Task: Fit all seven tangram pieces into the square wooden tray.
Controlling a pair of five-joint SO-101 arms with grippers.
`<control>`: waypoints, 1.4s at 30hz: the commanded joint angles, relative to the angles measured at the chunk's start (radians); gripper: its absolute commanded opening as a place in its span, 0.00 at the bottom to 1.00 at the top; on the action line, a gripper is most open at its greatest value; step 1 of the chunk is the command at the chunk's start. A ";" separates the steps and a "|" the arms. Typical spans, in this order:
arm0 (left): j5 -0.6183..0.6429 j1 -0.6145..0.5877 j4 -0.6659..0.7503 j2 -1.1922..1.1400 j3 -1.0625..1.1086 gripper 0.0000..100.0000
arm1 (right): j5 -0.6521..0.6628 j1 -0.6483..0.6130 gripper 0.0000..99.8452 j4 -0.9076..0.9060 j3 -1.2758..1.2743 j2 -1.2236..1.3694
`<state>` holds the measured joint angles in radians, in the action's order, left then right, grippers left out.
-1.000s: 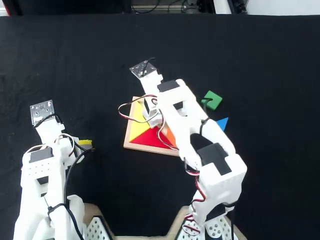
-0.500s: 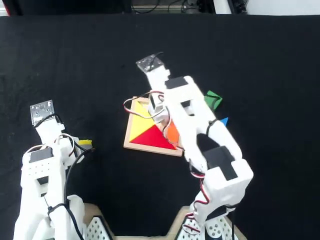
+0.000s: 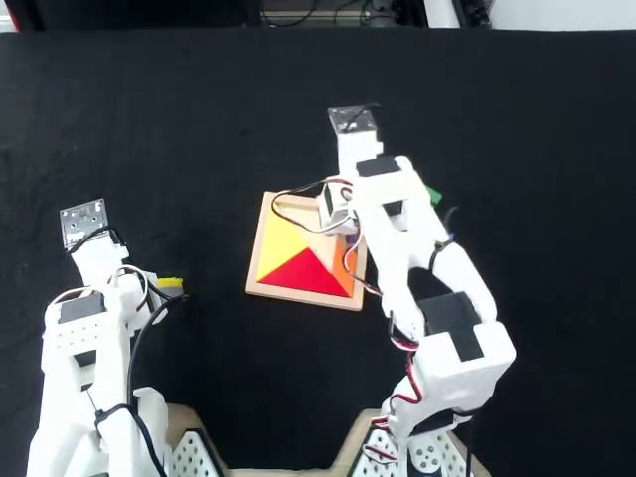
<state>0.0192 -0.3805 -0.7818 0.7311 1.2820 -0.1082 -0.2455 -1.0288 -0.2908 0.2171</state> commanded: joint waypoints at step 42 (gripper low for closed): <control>-0.014 0.012 0.005 0.008 -0.004 0.33 | -0.212 -0.048 0.01 0.064 -0.151 -0.071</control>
<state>0.0192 -0.3805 -0.7818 0.7311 1.2820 -0.3107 -0.3422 -0.9597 -0.4289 0.1542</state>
